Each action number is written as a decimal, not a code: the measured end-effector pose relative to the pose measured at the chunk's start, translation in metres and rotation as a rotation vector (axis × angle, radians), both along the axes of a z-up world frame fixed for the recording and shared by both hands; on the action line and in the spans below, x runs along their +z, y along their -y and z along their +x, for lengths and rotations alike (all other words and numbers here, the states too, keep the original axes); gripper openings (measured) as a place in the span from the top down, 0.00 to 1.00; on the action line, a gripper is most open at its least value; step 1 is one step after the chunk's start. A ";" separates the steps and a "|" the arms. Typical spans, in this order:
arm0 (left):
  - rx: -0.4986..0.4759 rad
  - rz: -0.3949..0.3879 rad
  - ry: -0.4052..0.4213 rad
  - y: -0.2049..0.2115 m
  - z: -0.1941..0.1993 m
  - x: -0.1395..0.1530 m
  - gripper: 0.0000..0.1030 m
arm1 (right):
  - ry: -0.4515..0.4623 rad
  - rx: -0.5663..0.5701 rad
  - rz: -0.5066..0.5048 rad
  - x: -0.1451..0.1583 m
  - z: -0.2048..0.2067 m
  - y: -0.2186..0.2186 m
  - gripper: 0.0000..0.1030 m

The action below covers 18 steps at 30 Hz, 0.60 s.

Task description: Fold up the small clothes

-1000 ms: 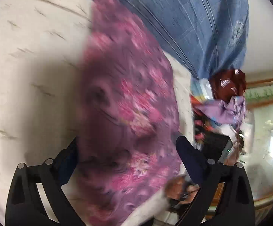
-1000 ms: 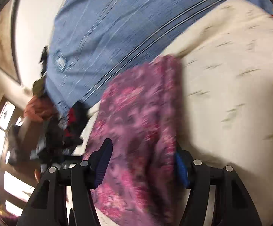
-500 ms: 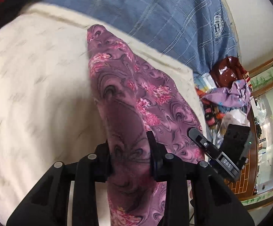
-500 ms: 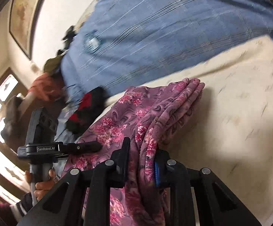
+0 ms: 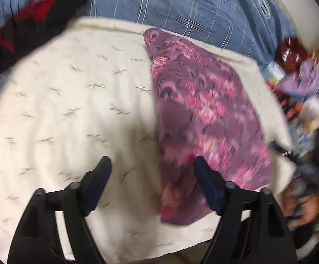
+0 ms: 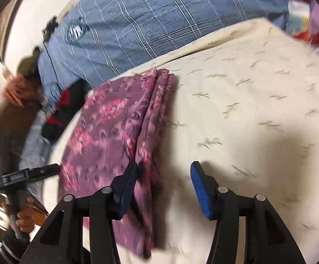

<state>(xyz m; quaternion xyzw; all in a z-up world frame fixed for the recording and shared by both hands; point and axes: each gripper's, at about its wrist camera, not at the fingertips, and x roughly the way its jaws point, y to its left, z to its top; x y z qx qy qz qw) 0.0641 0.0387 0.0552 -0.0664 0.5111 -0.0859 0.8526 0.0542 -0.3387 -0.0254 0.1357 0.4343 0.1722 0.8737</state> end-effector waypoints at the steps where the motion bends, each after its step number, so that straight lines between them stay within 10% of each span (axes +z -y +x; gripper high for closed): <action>1: -0.003 0.066 0.034 0.010 -0.009 0.002 0.20 | 0.004 -0.005 -0.029 0.003 -0.006 -0.001 0.25; 4: -0.004 0.193 0.133 0.024 -0.033 0.002 0.20 | -0.013 -0.061 -0.251 0.017 -0.035 -0.016 0.02; 18: -0.055 0.288 0.209 0.045 -0.092 -0.002 0.20 | 0.101 -0.036 -0.568 0.023 -0.113 -0.054 0.00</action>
